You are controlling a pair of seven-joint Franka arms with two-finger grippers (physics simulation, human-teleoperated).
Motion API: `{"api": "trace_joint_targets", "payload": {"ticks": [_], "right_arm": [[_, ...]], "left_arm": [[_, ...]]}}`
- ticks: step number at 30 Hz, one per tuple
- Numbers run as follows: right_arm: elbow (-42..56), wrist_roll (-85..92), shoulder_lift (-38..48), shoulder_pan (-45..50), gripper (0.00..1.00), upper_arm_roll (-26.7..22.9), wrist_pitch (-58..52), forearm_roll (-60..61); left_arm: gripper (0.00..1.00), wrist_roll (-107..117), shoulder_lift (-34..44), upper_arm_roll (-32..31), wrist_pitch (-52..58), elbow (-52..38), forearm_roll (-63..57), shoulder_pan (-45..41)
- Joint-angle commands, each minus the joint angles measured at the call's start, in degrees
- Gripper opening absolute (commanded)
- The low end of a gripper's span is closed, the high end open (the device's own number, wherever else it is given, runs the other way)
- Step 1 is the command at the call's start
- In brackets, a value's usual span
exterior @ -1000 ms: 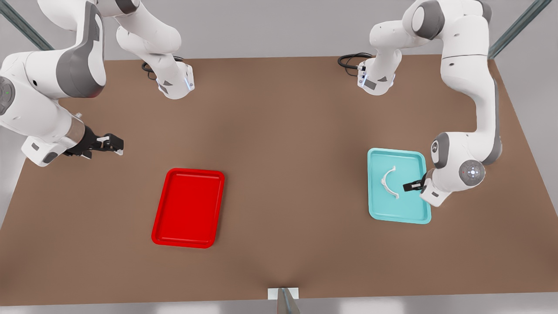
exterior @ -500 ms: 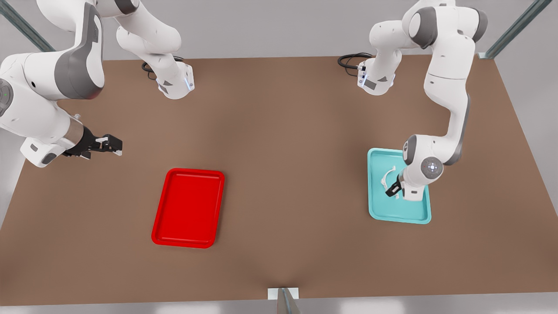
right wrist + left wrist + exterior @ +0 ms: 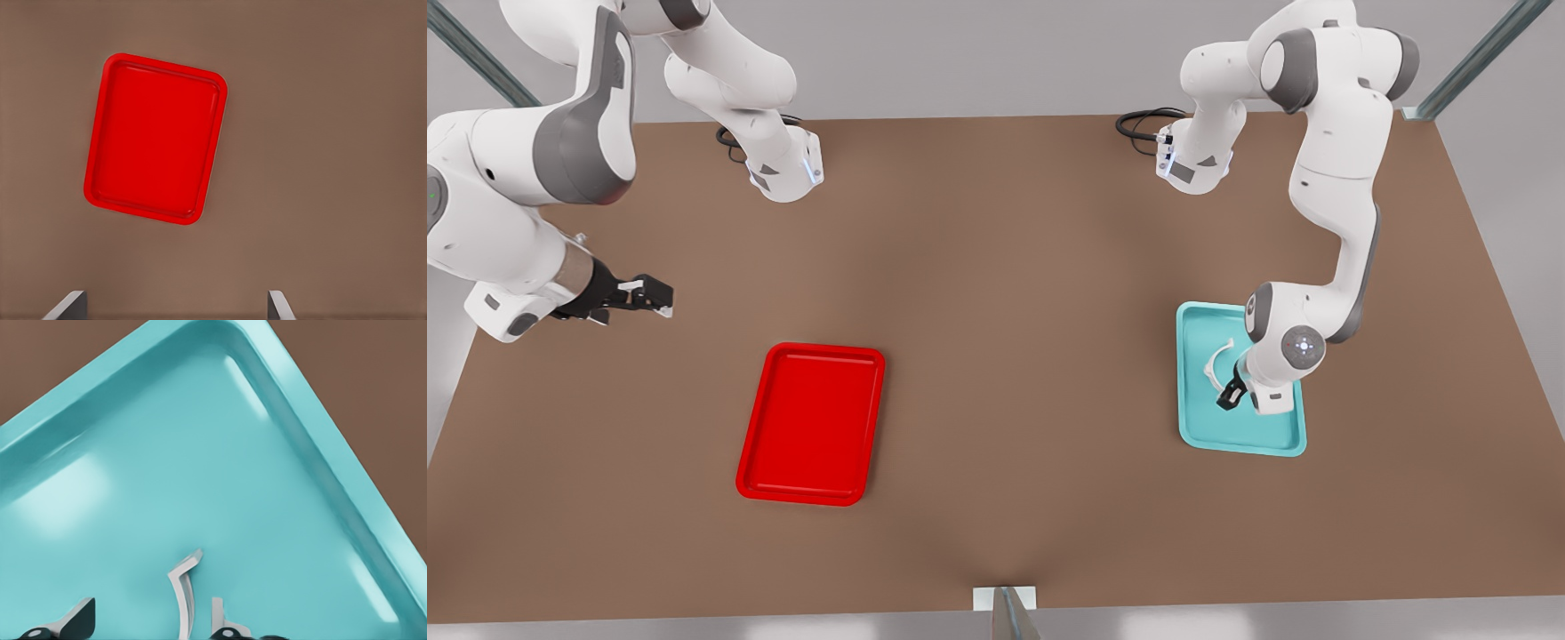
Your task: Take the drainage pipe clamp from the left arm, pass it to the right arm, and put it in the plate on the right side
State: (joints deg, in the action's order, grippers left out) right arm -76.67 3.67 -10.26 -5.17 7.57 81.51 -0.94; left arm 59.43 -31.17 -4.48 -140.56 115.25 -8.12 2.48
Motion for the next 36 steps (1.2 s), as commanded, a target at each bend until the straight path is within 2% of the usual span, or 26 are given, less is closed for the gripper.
{"api": "trace_joint_targets", "payload": {"ticks": [1,3,13,14,15,17,19,20,21,25,26,28,29,33,36], "right_arm": [[0.03,0.99,0.06,-0.02,1.00,-0.01,-0.03,0.06],[0.03,1.08,-0.11,-0.10,1.00,-0.19,0.05,0.15],[0.03,1.25,-0.11,-0.10,1.00,-0.10,-0.12,0.15],[0.03,1.25,-0.11,-0.10,1.00,-0.10,-0.12,0.15],[0.03,1.25,-0.11,-0.10,1.00,-0.10,-0.12,0.15],[0.03,1.25,-0.11,-0.10,1.00,-0.19,-0.12,0.15],[0.03,1.25,-0.11,-0.19,1.00,-0.19,-0.12,0.24],[0.03,1.25,-0.20,-0.10,1.00,-0.19,-0.12,0.15],[0.03,1.25,-0.20,-0.10,1.00,-0.19,-0.12,0.24],[0.03,1.34,-0.20,-0.19,1.00,-0.19,-0.12,0.24],[0.03,1.34,-0.20,-0.19,1.00,-0.19,-0.12,0.15],[0.03,1.34,-0.20,-0.10,1.00,-0.19,-0.12,0.24],[0.03,1.25,-0.20,-0.10,1.00,-0.19,-0.12,0.24],[0.11,1.08,-0.20,-0.02,1.00,0.08,-0.12,0.24],[0.11,0.73,-0.20,0.16,1.00,0.25,-0.12,0.32]], "left_arm": [[0.72,7.36,-0.03,0.00,-0.24,-0.03,-0.06,-0.02],[0.67,7.36,-0.03,0.00,-0.24,-0.03,-0.06,-0.11],[0.62,6.48,-0.73,0.44,-0.15,-1.52,-0.06,0.33],[0.59,6.57,-0.82,0.44,-0.15,-1.52,-0.06,0.33],[0.50,6.66,-0.91,0.44,-0.15,-1.52,-0.06,0.33],[0.45,6.84,-1.08,0.44,-0.15,-1.52,-0.06,0.16],[0.29,6.92,-1.17,0.44,-0.24,-1.52,-0.06,0.16],[0.24,6.92,-1.17,0.44,-0.24,-1.52,-0.06,0.16],[0.21,7.01,-1.17,0.44,-0.24,-1.52,-0.06,0.16],[0.21,6.66,-0.73,0.44,0.90,-1.61,-0.06,0.16],[0.21,7.45,0.32,0.26,6.25,-3.80,0.47,-0.19],[0.21,16.58,2.87,-0.62,18.29,-8.99,1.08,-2.56],[0.21,22.29,2.87,-0.62,24.01,-12.95,5.39,-4.67],[0.21,60.96,1.73,-0.62,27.88,-24.55,20.77,-15.31],[0.21,90.75,1.46,-0.62,27.71,-27.27,24.99,-18.91]]}}
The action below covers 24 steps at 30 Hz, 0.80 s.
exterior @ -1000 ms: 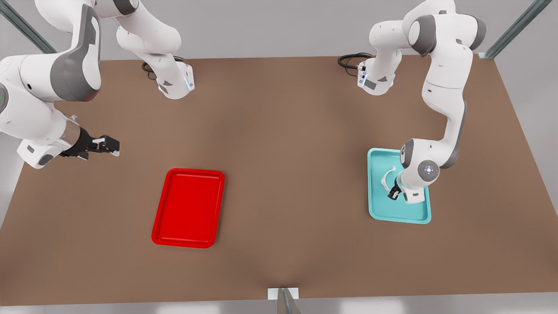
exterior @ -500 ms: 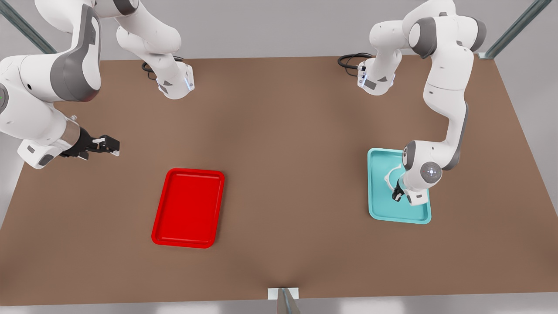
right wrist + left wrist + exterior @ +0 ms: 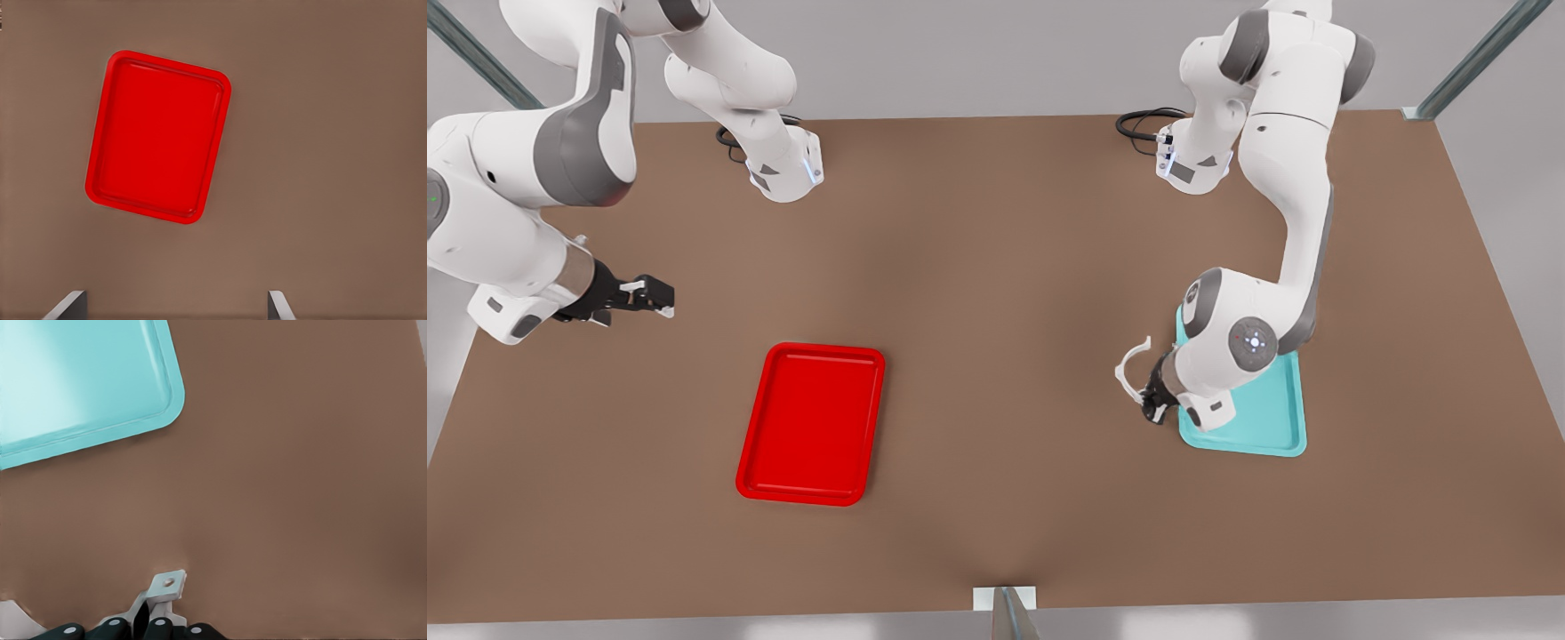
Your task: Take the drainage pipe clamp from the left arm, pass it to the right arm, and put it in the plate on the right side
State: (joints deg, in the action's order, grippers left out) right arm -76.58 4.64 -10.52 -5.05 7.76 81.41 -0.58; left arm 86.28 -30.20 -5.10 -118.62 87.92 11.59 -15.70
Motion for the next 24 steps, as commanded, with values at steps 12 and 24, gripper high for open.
{"api": "trace_joint_targets", "payload": {"ticks": [12,24], "right_arm": [[2.67,-28.45,-8.99,20.34,1.00,1.82,15.44,-0.73],[4.07,-41.46,-18.74,34.85,1.00,1.73,29.68,-11.02]], "left_arm": [[0.21,114.37,-6.45,0.00,-15.15,-9.17,23.65,-9.79],[0.21,114.19,-6.89,-1.23,-19.54,-9.35,25.23,-12.16]]}}
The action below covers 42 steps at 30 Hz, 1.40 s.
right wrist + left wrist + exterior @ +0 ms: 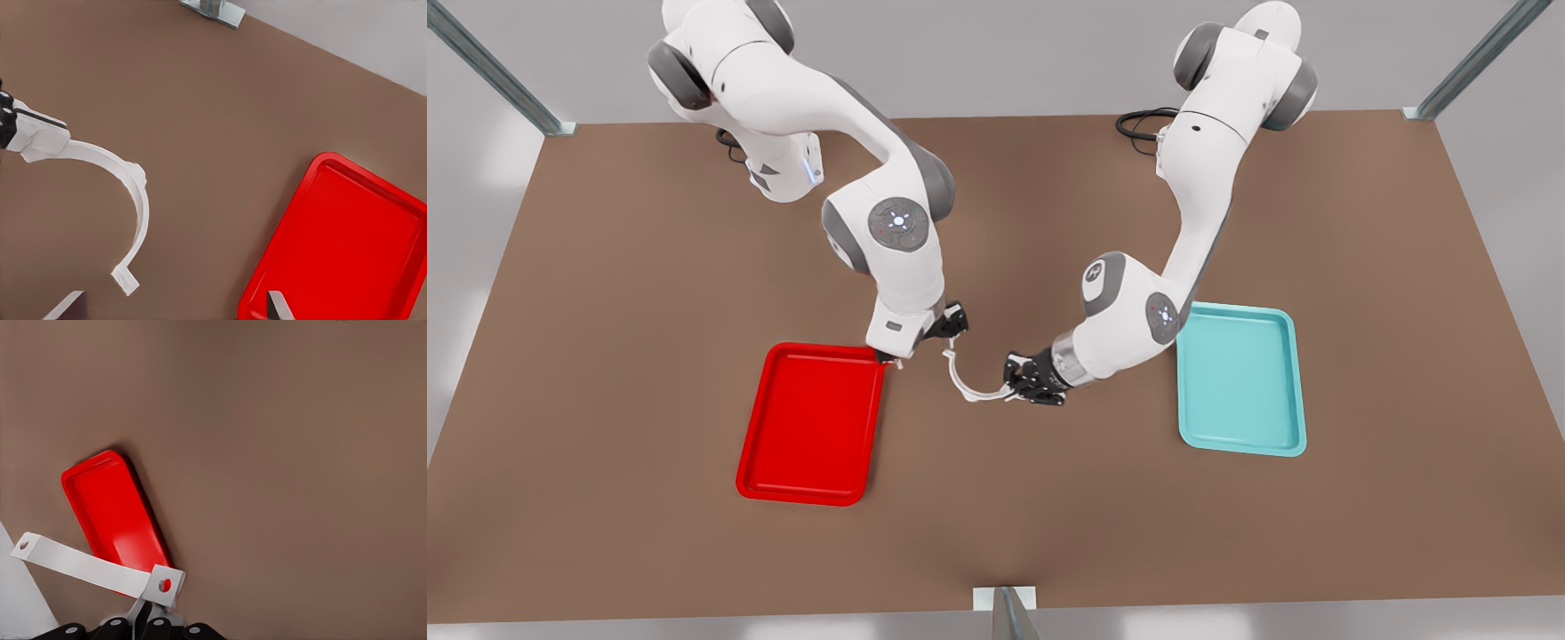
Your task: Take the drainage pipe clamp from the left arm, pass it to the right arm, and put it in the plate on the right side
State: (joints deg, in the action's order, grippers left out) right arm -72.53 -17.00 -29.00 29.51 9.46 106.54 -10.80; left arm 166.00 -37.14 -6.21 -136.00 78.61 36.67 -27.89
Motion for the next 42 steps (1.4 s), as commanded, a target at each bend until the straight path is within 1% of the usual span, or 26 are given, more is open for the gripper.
{"api": "trace_joint_targets", "payload": {"ticks": [1,2,4,9,12,18,19,20,21,23,27,29,30,31,32,34,36,37,38,42], "right_arm": [[0.02,-19.56,-0.44,0.28,1.00,0.03,4.56,-0.54],[-0.07,-19.12,-0.79,0.19,1.00,0.29,4.65,1.03],[-0.07,-18.86,-1.23,-0.60,1.00,0.03,4.47,9.91],[-0.15,-18.86,-2.55,-0.77,1.00,-0.32,4.65,13.25],[-1.03,-18.42,-3.60,-2.97,1.00,-0.32,4.56,12.99],[-2.79,-18.51,-4.75,-1.83,1.00,0.30,6.05,12.82],[-2.79,-18.51,-4.83,-1.74,0.99,0.30,6.14,12.82],[-2.79,-18.51,-4.92,-1.74,0.93,0.38,6.75,12.82],[-2.79,-18.51,-4.92,-1.91,0.90,0.38,8.16,12.82],[-2.62,-18.60,-4.92,-2.09,0.90,0.56,9.48,12.90],[-2.27,-19.12,-6.94,-1.83,0.90,0.56,16.15,13.17],[-2.44,-18.51,-7.38,-1.74,0.90,0.82,16.42,13.17],[-2.44,-18.51,-7.38,-1.83,0.69,0.82,16.42,13.08],[-2.44,-18.42,-7.38,-1.74,0.45,0.82,16.42,13.08],[-2.53,-18.42,-7.38,-1.74,0.40,0.82,16.33,13.08],[-2.70,-18.42,-7.38,-1.65,0.36,0.82,16.16,13.08],[-2.70,-18.42,-7.38,-1.57,0.28,0.91,16.16,13.08],[-2.70,-18.42,-7.38,-1.65,0.26,0.91,16.16,13.08],[-2.62,-18.33,-7.38,-1.65,0.21,0.91,16.16,13.08],[-2.62,-18.33,-7.38,-1.65,0.21,0.91,16.16,13.08]], "left_arm": [[0.21,34.48,0.05,-0.21,-2.17,-0.03,0.16,0.02],[0.21,34.48,0.05,-0.21,-2.17,-0.03,0.16,0.02],[0.21,34.48,-0.21,-0.21,-2.26,-0.12,0.16,-0.06],[0.21,34.39,-0.30,-0.47,-2.26,-0.21,0.16,-0.33],[0.21,34.21,-0.30,-0.38,-2.26,-0.21,0.16,-0.33],[0.21,34.04,-0.30,-0.47,-2.17,-0.21,0.16,-0.33],[0.21,34.04,-0.30,-0.38,-2.17,-0.21,0.16,-0.33],[0.21,33.95,-0.30,-0.47,-2.17,-0.21,0.16,-0.33],[0.21,33.95,-0.30,-0.47,-2.17,-0.21,0.16,-0.33],[0.21,33.95,-0.30,-0.38,-2.17,-0.21,0.16,-0.33],[0.21,33.95,-0.30,-0.38,-2.17,-0.21,0.16,-0.33],[0.21,33.95,-0.30,-0.47,-2.17,-0.21,0.24,-0.33],[0.21,33.95,-0.30,-0.47,-2.17,-0.21,0.24,-0.33],[0.21,33.86,-0.30,-0.47,-2.17,-0.21,0.24,-0.24],[0.21,33.86,-0.30,-0.47,-2.08,-0.21,0.24,-0.24],[0.21,33.86,-0.21,-0.47,-2.08,-0.21,0.24,-0.24],[0.21,32.90,-0.12,-0.47,-2.08,-0.21,0.16,-0.24],[0.66,32.37,-0.03,-0.47,-2.08,-0.21,0.07,-0.24],[1.00,31.40,-0.03,-0.47,-2.08,-0.21,0.16,-0.24],[1.00,28.06,1.11,-0.47,-1.29,-0.21,-0.19,0.20]]}}
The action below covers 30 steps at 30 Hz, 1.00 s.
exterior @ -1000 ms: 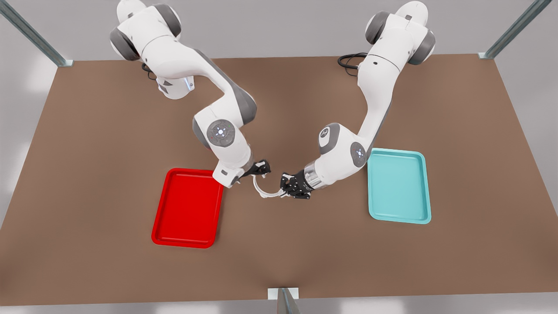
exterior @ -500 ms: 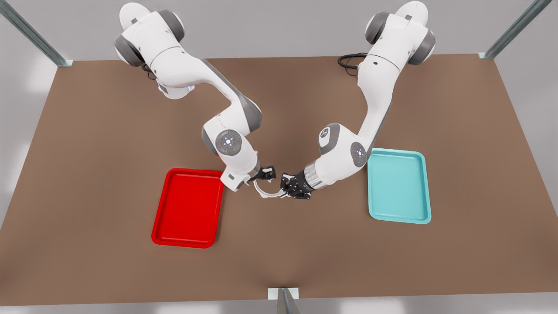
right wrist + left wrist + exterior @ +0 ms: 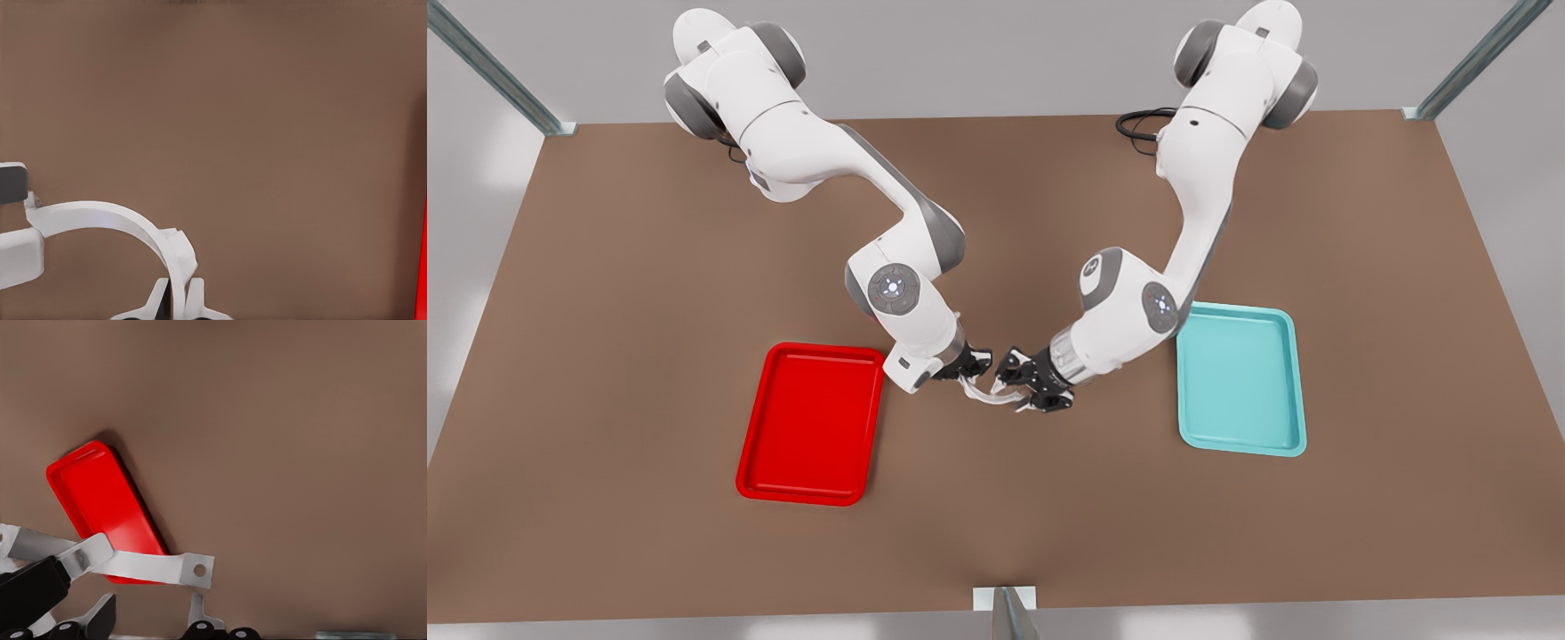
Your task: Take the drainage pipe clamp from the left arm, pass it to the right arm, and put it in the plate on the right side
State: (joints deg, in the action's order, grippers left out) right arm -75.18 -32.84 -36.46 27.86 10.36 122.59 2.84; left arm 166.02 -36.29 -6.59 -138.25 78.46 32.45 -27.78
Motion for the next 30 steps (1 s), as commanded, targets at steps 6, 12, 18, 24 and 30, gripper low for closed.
{"api": "trace_joint_targets", "payload": {"ticks": [6,12,18,24,30], "right_arm": [[-6.11,-2.49,3.85,-3.51,0.21,-0.07,-1.13,-3.28],[-32.83,20.07,14.32,-23.98,0.21,2.47,13.11,-8.99],[-26.59,37.23,5.44,-35.33,0.21,2.39,16.89,-8.90],[-25.27,36.79,1.75,-33.57,0.21,2.56,16.63,-8.99],[-26.15,36.44,1.83,-33.31,1.00,3.35,16.28,-8.90]], "left_arm": [[1.00,-13.07,0.96,0.26,22.22,-2.43,3.94,8.09],[1.00,-90.74,3.33,0.09,44.02,-7.44,-28.20,13.72],[1.00,-163.90,21.17,1.05,50.45,-0.68,-39.66,20.22],[1.00,-167.95,25.40,3.16,47.90,2.75,-36.49,21.98],[1.00,-167.52,23.46,3.16,47.63,2.67,-37.11,22.07]]}}
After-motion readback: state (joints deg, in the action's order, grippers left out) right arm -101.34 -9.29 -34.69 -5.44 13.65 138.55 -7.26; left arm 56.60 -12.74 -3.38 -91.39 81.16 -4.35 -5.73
